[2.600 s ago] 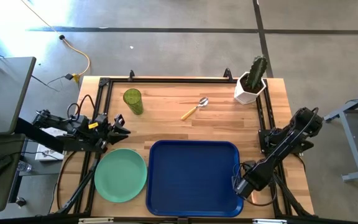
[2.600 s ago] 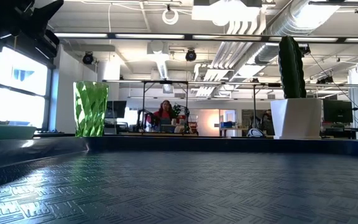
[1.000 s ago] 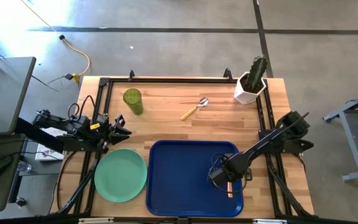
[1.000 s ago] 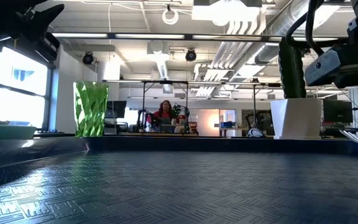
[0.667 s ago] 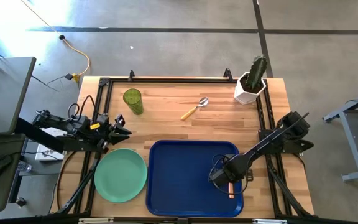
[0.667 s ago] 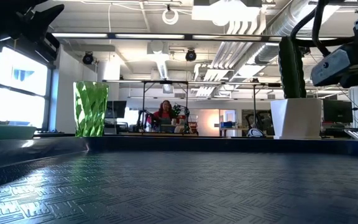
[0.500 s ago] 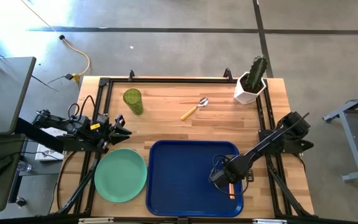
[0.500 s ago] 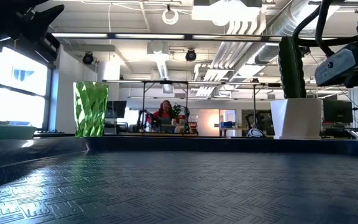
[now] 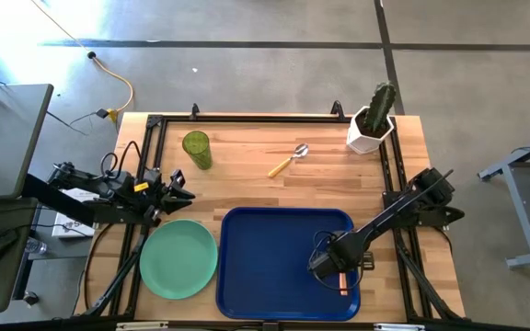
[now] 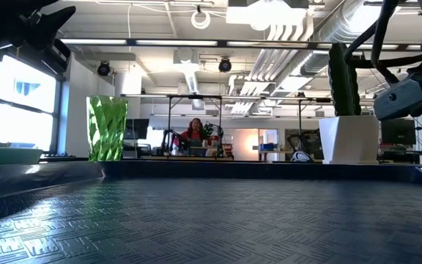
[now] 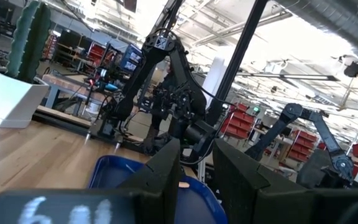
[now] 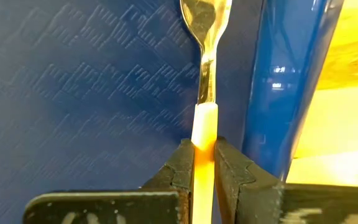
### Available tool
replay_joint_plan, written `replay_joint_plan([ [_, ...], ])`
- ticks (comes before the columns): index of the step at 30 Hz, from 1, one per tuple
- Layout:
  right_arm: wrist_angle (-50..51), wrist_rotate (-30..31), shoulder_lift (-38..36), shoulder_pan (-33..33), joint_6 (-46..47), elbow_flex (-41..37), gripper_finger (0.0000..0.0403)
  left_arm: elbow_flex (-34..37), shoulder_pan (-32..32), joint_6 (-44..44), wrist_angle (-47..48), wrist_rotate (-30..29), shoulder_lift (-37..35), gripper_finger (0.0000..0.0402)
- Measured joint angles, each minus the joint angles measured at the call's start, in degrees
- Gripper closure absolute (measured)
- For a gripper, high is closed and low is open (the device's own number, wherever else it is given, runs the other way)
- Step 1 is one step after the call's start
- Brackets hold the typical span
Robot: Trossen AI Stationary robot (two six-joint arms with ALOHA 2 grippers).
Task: Pick and place plate/cup/fork/spoon on tray
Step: Put the orange fork on the blue tray, then put the green cup on the top left of the blue tray
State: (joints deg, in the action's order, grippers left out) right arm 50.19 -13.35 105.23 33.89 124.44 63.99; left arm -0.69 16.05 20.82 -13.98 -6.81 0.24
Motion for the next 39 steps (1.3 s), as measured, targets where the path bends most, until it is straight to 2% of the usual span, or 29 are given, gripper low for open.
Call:
replay_joint_plan([
  [9,-0.11,-0.49,0.00,-0.02,-0.44,0.00,0.0383,0.00,0.00,0.00,0.14,0.00,0.01,0.0314],
  [18,-0.22,-1.04,-0.02,-0.04,-1.49,0.00,0.0322,0.00,0.00,0.00,0.44,0.00,-0.01,0.0314],
  [23,-0.17,-1.25,-0.05,-0.04,-1.50,0.00,0.0303,0.00,-0.01,0.00,0.46,0.00,0.01,0.0314],
  [33,0.21,-1.21,-0.98,-0.15,-1.32,0.17,0.0300,-0.02,-0.01,0.05,0.42,-0.21,0.01,0.0314],
  [39,3.41,-1.21,-0.98,-0.15,-1.31,3.10,0.0300,-0.02,0.00,0.31,0.31,-3.01,-0.01,0.0314],
])
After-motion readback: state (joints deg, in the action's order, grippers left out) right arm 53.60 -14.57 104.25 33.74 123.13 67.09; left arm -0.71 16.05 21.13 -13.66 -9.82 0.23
